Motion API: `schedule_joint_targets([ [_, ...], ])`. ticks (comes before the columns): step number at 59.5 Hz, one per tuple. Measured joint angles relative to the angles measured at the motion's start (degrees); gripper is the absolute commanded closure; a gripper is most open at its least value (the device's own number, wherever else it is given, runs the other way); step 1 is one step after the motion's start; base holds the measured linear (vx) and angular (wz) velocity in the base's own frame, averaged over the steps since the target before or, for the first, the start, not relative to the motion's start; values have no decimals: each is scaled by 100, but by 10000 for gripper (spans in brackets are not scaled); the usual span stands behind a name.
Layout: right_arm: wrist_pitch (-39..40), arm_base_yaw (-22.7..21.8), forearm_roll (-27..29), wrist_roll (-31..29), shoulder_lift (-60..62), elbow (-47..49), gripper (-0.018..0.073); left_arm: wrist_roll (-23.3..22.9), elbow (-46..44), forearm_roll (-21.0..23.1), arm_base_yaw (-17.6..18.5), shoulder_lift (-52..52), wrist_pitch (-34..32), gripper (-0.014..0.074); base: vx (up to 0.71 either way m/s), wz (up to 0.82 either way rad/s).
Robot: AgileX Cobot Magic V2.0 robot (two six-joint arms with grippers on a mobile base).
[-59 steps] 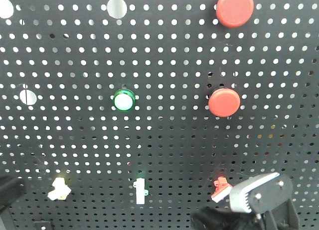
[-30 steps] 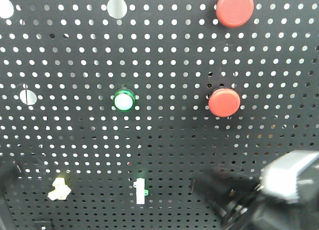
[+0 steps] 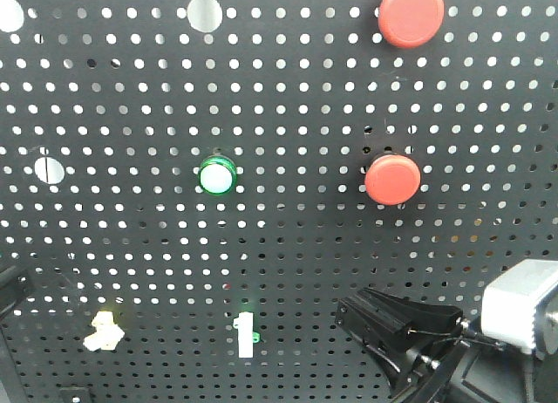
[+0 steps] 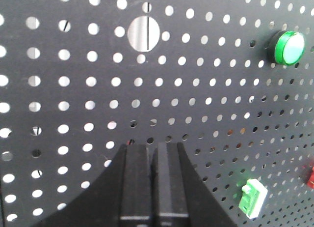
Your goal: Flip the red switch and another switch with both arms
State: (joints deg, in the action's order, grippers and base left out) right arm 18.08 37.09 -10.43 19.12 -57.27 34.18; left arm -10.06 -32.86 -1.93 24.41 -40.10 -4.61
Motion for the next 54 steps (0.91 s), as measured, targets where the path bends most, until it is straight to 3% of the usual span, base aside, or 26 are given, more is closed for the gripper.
schedule_joint_targets([
  [11,-6,0,0,0,0,0,566,33,68,-25,0,32,-33,594,0,0],
  [16,-27,0,0,0,0,0,566,402,295,-179,-132,270,-30,594,0,1],
  [23,-29,0,0,0,0,0,566,1154,934,-286,-676,912,-60,594,0,0],
  [28,-29,0,0,0,0,0,566,1360,1495,-296,-1164,1575,-68,594,0,0],
  [40,-34,0,-12,0,0,0,566,1337,2742,-244,-1944,3158,335,594,0,0],
  [46,-39,0,-12,0,0,0,566,1206,3159,-180,-2119,3878,744,594,0,0],
  [54,-65,0,-12,0,0,0,566,1118,3442,-140,-2160,4062,1028,594,0,0],
])
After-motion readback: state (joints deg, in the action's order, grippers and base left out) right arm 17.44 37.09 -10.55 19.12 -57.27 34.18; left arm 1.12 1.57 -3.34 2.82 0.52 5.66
